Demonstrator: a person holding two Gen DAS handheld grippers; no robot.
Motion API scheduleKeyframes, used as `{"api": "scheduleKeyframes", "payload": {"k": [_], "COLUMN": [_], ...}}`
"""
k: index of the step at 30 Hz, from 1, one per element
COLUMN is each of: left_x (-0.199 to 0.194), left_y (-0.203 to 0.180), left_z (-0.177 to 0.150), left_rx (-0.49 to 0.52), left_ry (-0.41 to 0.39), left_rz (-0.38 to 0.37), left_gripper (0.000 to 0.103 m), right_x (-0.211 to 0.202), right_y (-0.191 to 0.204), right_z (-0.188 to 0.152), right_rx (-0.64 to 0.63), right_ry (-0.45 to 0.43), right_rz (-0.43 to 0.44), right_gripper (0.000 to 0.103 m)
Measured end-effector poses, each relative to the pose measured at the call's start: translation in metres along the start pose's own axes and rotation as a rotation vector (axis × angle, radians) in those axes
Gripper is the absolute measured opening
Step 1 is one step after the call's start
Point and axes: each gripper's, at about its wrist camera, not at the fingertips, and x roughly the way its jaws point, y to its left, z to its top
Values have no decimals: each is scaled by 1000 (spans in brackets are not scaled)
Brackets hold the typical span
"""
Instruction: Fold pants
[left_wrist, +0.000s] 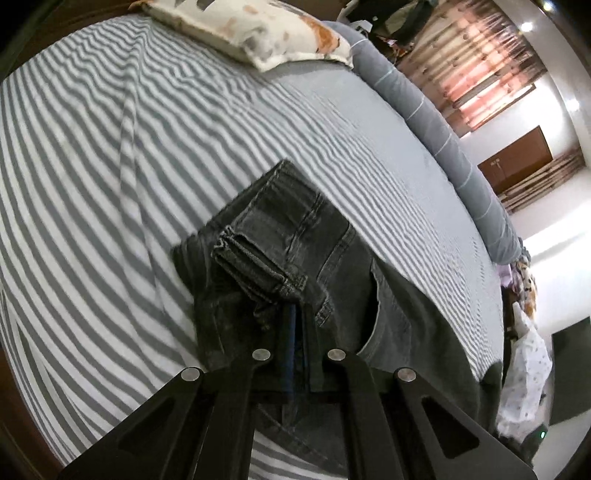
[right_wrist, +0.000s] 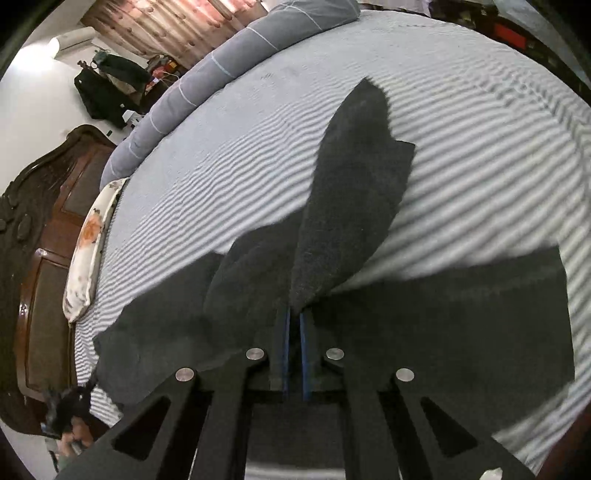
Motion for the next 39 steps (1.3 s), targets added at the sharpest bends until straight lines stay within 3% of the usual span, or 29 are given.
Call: {"api": "scheduleKeyframes", "payload": {"k": [7,11,13,17,23,30,39], "left_x": [-16,-19,-20,-22,-11,4,11], "left_y": [5,19,27,29,13,0,5], "left_z": [13,1,-8,-22,-32,-42,-60], "left_rx": [107,90,53,21,-20,-45,-61], "left_ry": [-37,60,104,116,157,207,253], "left_rz": [49,-10,-58,-83,-156,-160,-139], "left_gripper": [0,2,6,32,47,50,54], "right_x": [-12,-3,-6,-24,-51,-70,-77], "right_y": [-10,-16,-14,-8,11,31,46], "right_z": [-62,-71,-67,-53,-35,-13,0], "right_rx": [36,51,48,38,25,37,8], "right_ry": [75,101,85,30,-36,-95,-127], "right_rz": [16,12,17,31,69,123,122], "right_gripper": [4,4,4,4,4,4,4]}}
